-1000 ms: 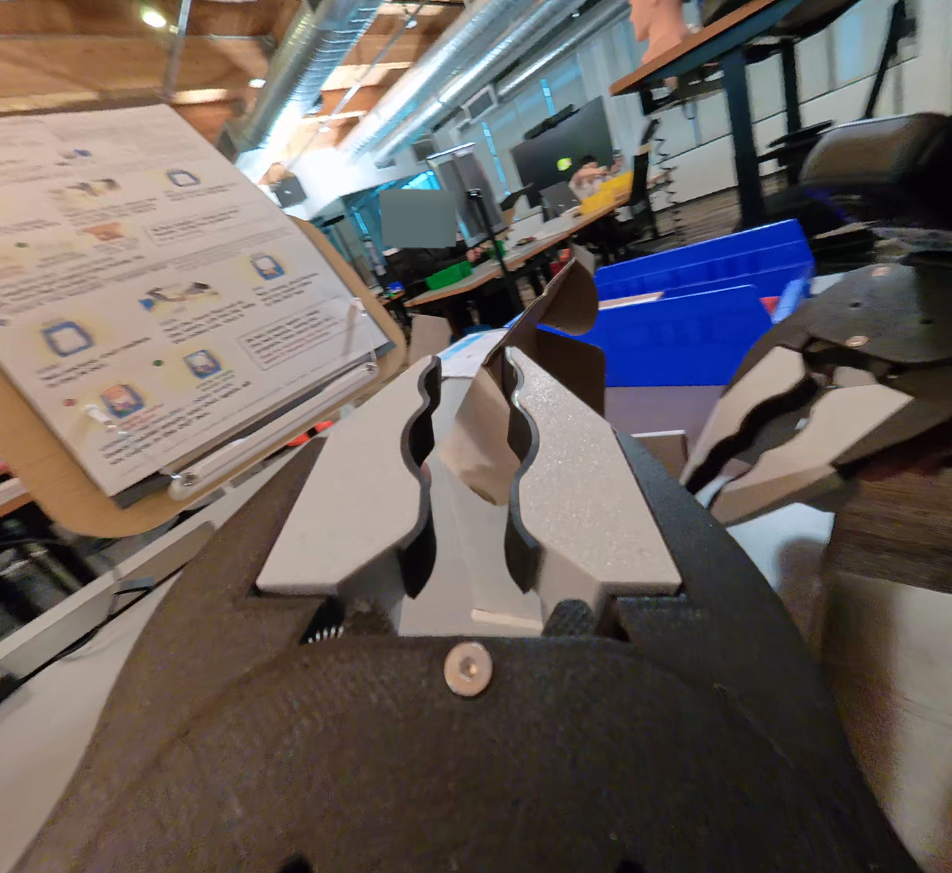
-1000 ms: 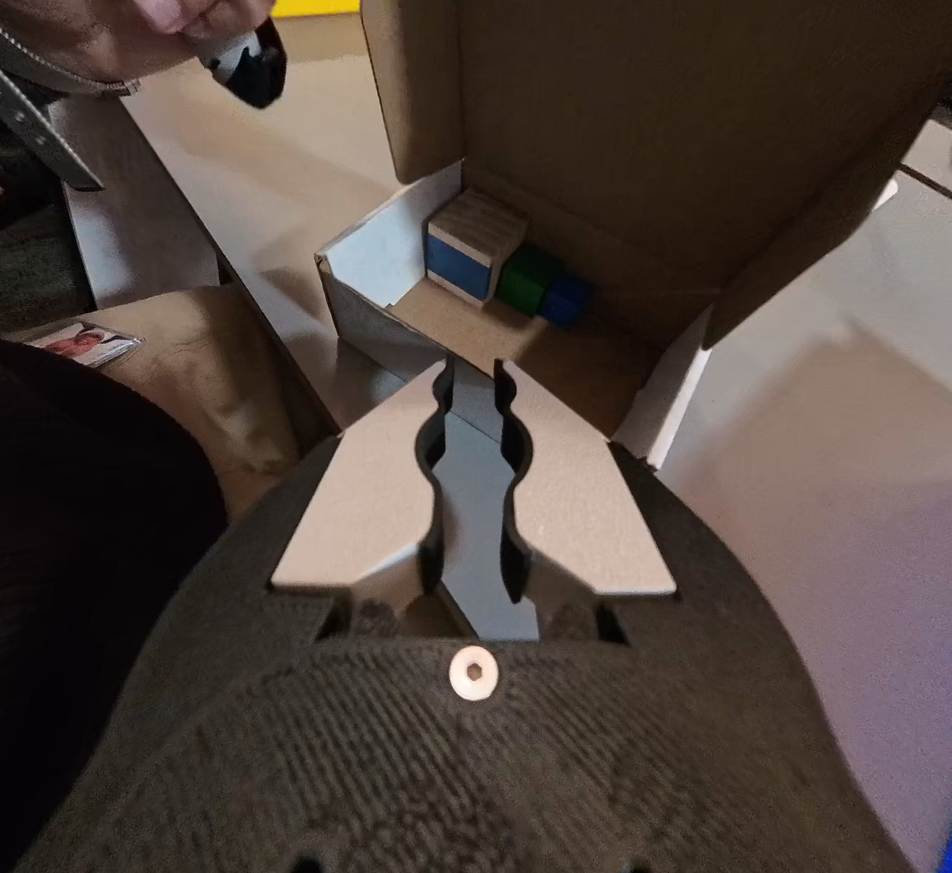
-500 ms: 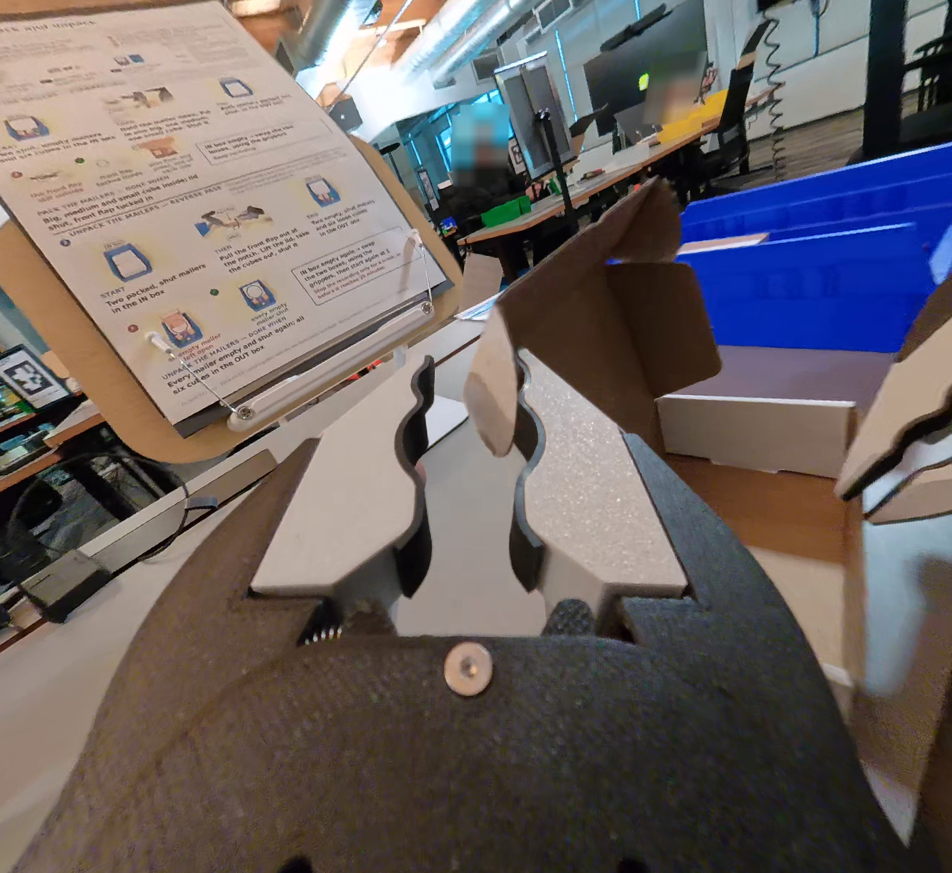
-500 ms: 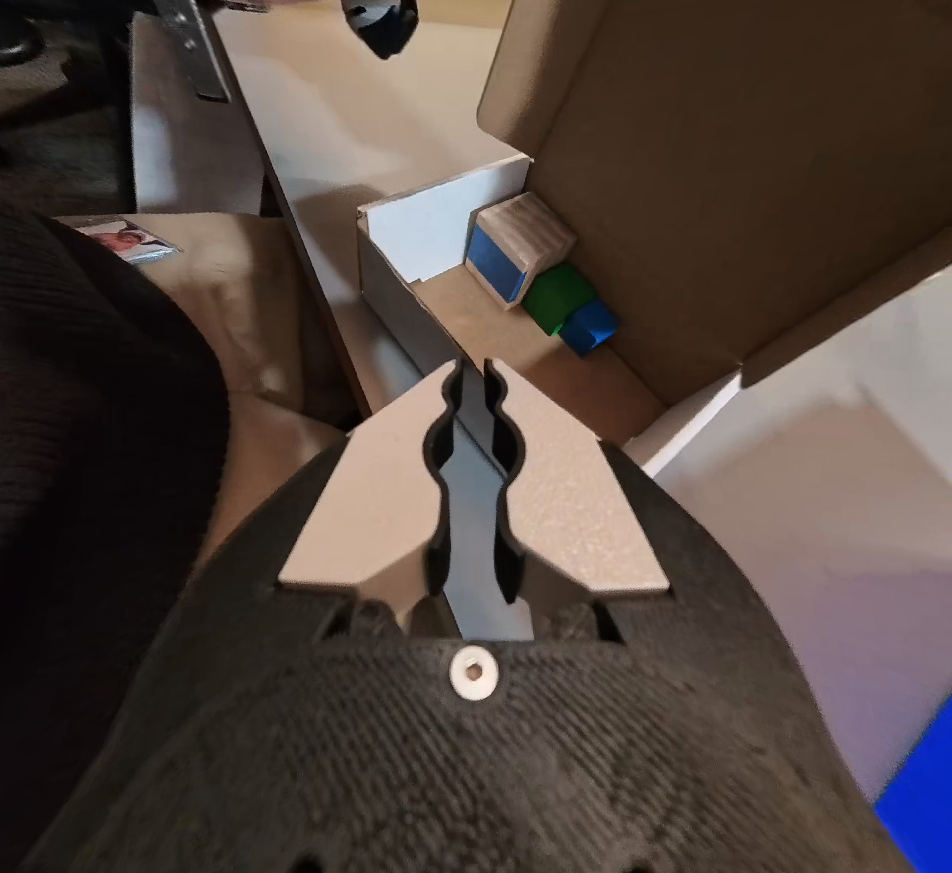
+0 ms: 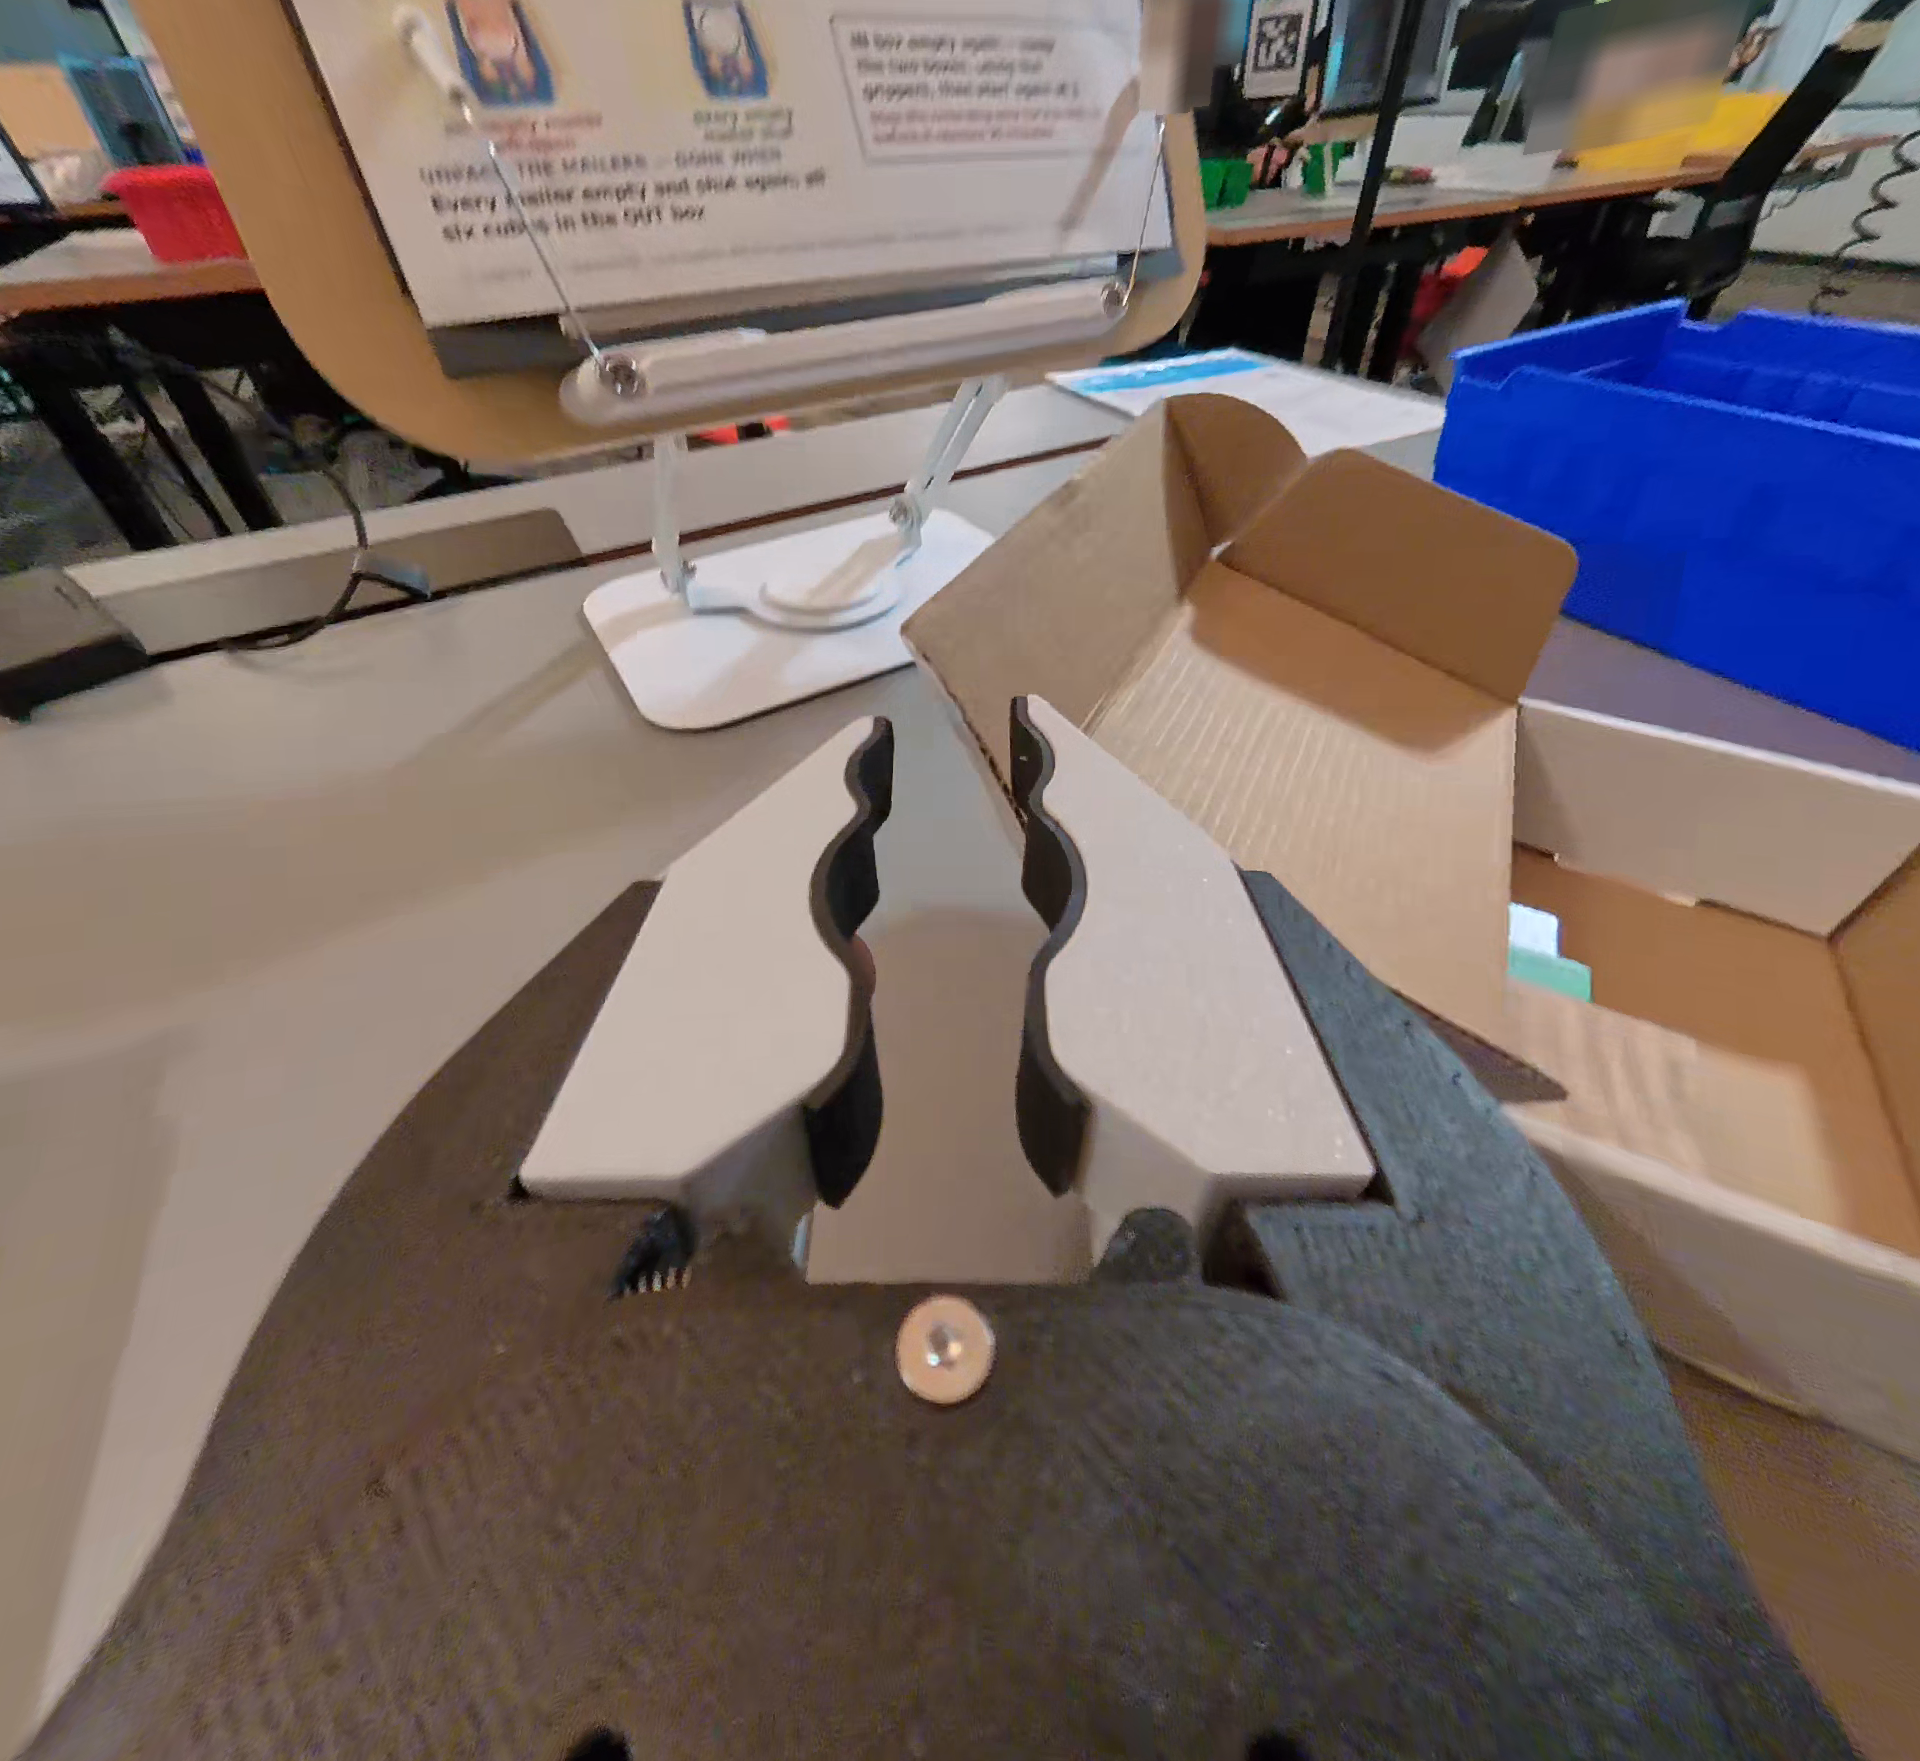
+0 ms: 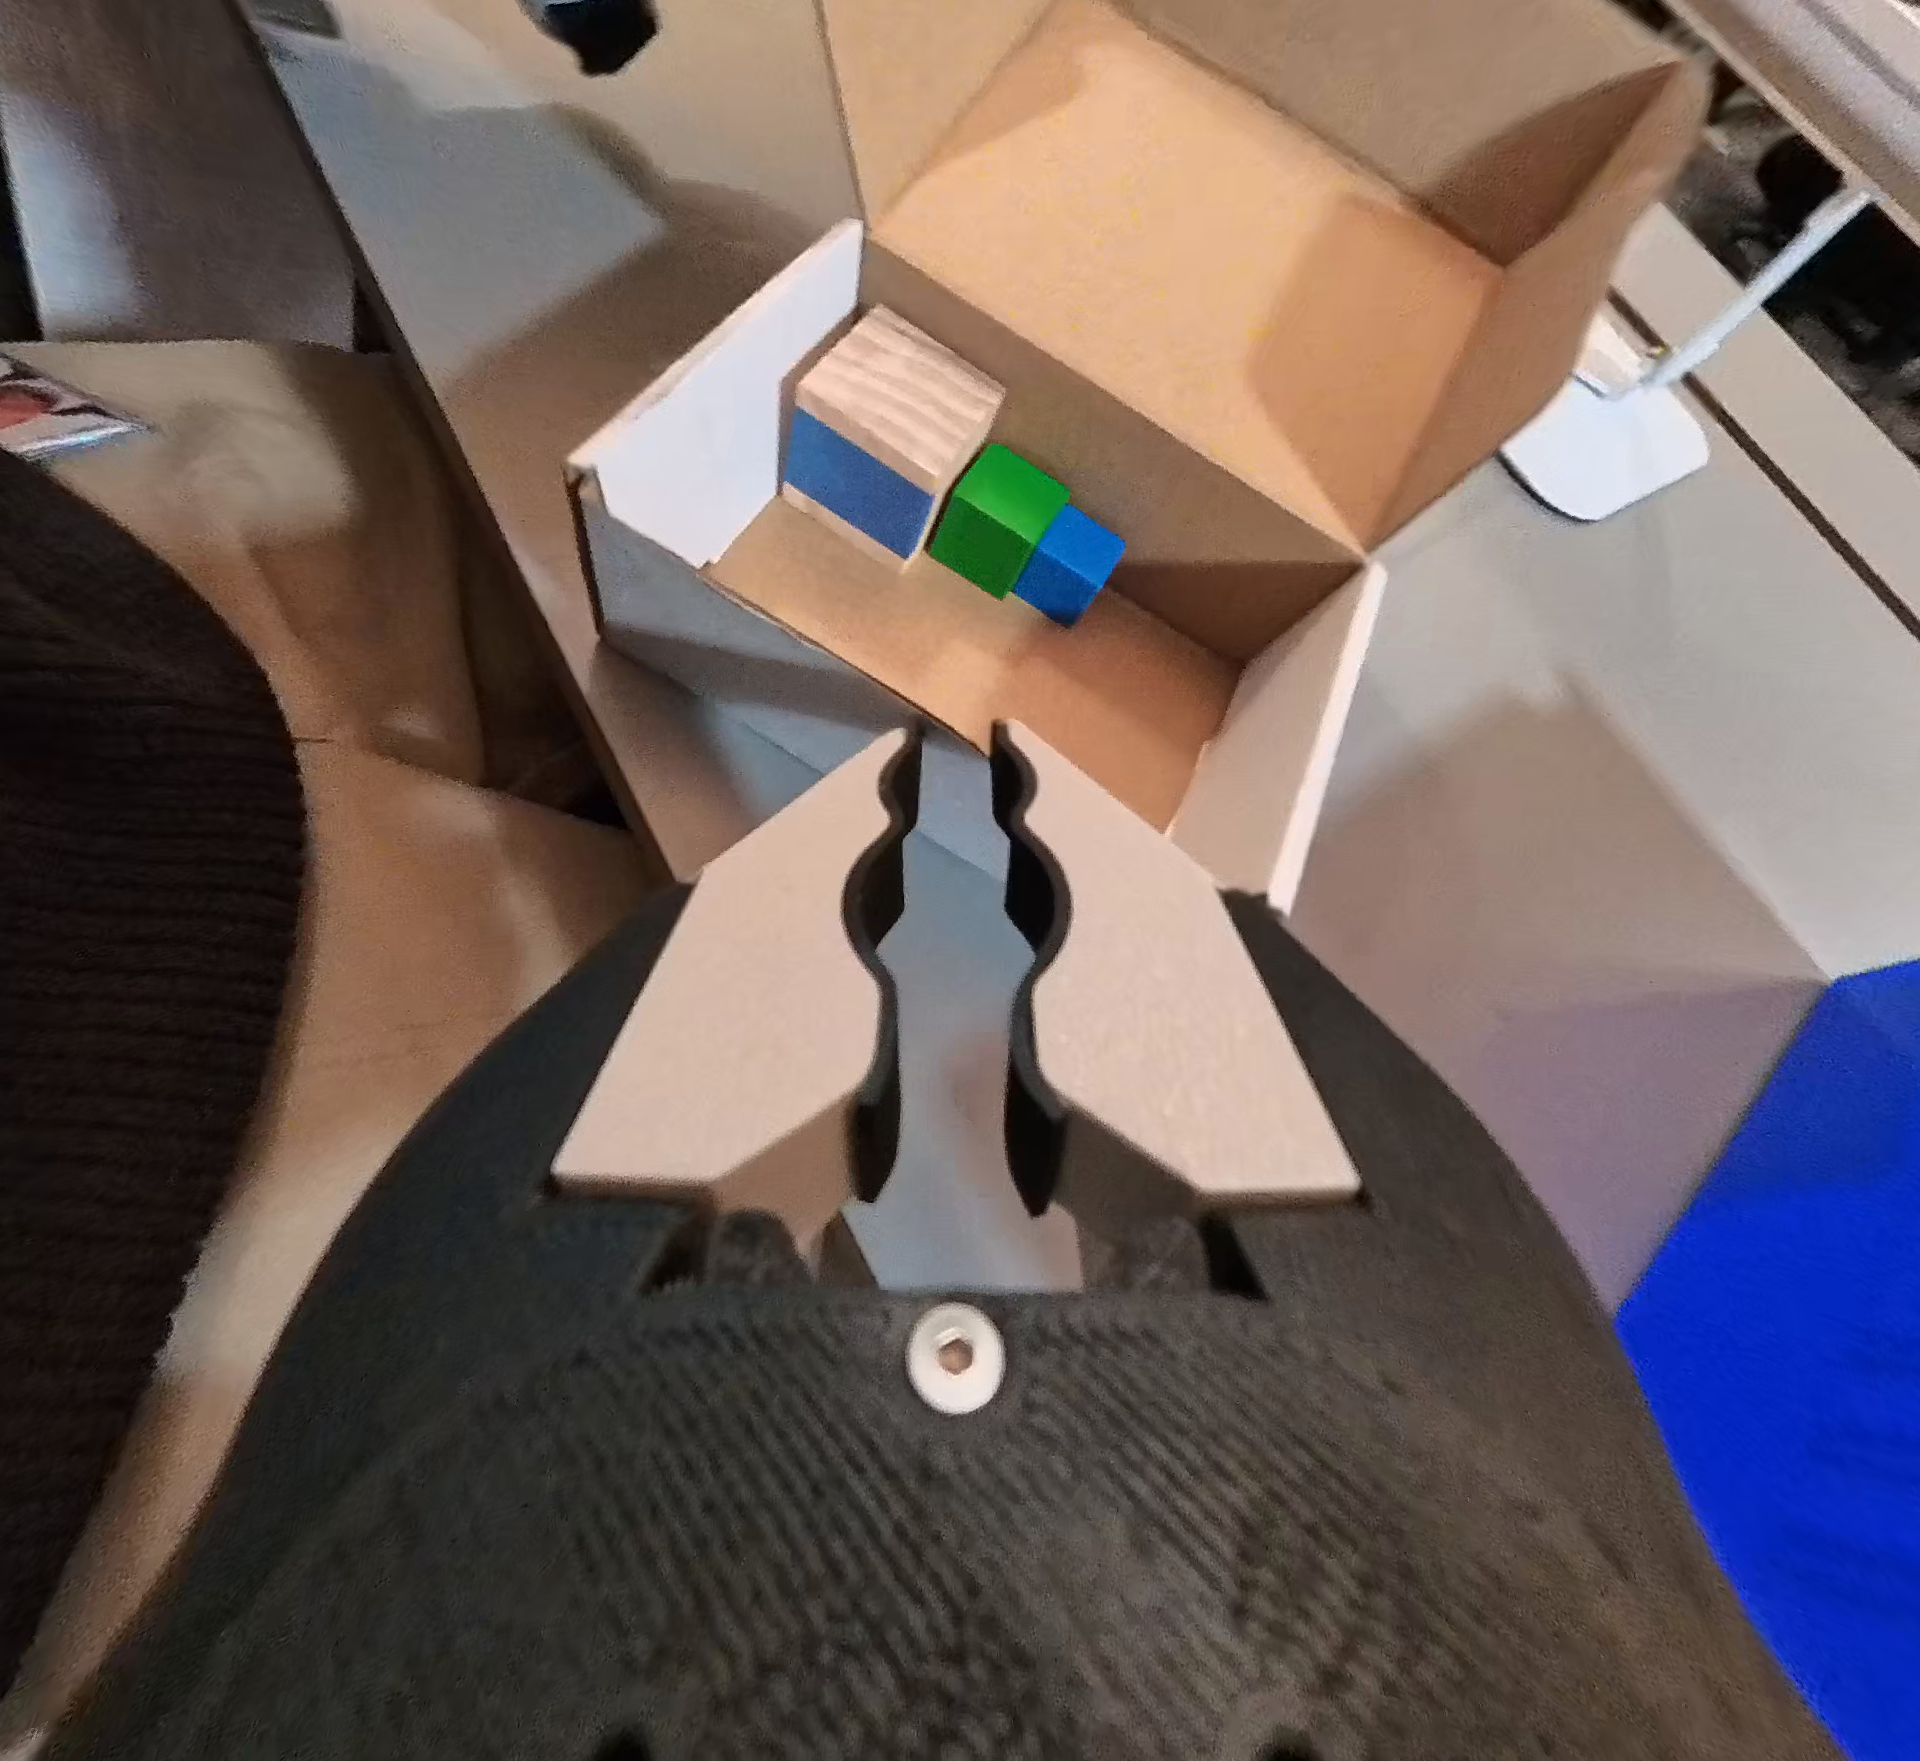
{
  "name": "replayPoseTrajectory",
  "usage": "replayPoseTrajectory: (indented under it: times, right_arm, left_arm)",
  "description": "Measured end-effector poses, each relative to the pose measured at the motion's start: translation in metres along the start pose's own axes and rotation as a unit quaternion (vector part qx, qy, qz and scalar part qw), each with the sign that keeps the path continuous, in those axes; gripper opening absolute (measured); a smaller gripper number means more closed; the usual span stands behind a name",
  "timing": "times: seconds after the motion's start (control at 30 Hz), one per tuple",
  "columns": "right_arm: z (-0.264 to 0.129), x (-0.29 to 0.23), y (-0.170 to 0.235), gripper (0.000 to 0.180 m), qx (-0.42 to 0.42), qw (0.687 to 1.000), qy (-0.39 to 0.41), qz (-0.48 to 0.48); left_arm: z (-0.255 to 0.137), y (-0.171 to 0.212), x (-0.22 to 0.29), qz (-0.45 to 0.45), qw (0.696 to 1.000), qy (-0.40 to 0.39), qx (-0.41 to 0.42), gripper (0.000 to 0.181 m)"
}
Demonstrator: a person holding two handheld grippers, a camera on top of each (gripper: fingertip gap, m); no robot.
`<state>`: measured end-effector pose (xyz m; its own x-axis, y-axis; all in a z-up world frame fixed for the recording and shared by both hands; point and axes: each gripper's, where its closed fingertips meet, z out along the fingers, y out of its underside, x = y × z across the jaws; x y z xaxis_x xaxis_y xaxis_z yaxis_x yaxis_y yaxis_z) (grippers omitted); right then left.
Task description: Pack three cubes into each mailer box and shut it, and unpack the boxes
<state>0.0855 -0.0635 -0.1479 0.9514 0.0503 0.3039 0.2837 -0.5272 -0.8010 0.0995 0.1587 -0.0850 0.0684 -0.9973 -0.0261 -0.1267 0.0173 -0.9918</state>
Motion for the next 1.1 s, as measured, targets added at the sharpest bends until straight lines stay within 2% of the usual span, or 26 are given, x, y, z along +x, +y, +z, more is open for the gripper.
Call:
replayPoseTrajectory:
  times: [0.13,0.2,0.33,0.5,0.57,0.67,0.8,0.97,1.1]
  right_arm:
    - [-0.001,0.008,0.003,0.013,-0.003,1.0,0.015,0.021]
    - [-0.002,0.008,0.003,0.013,0.0,0.999,0.011,0.035]
    - [-0.005,0.007,0.003,0.014,0.004,0.997,-0.007,0.081]
    - [-0.009,0.011,-0.013,0.016,0.045,0.983,-0.033,0.177]
    - [-0.012,0.017,-0.027,0.039,0.076,0.97,-0.029,0.23]
    - [-0.013,0.012,-0.035,0.04,0.083,0.957,-0.07,0.27]
    - [-0.006,0.02,-0.035,0.047,0.067,0.96,-0.047,0.268]
    - [0.003,0.001,-0.066,0.046,0.038,0.966,-0.102,0.233]
    - [0.025,0.005,-0.075,0.046,-0.011,0.975,-0.096,0.201]
  left_arm:
    - [-0.001,0.016,-0.003,-0.021,0.999,0.003,-0.035,0.021]
    - [0.0,0.022,0.005,-0.055,0.996,0.032,-0.055,0.018]
    - [-0.006,0.018,0.021,-0.149,0.982,0.096,-0.059,0.022]
    - [-0.016,0.014,0.023,-0.221,0.967,0.114,-0.054,0.026]
    - [-0.021,0.013,0.021,-0.236,0.963,0.12,-0.048,0.027]
    - [-0.031,0.003,0.023,-0.267,0.953,0.143,-0.018,0.024]
    - [-0.036,-0.001,0.025,-0.282,0.946,0.157,-0.005,0.024]
    - [-0.038,-0.001,0.033,-0.263,0.949,0.175,0.005,0.025]
    - [-0.04,-0.006,0.036,-0.254,0.949,0.186,0.023,0.026]
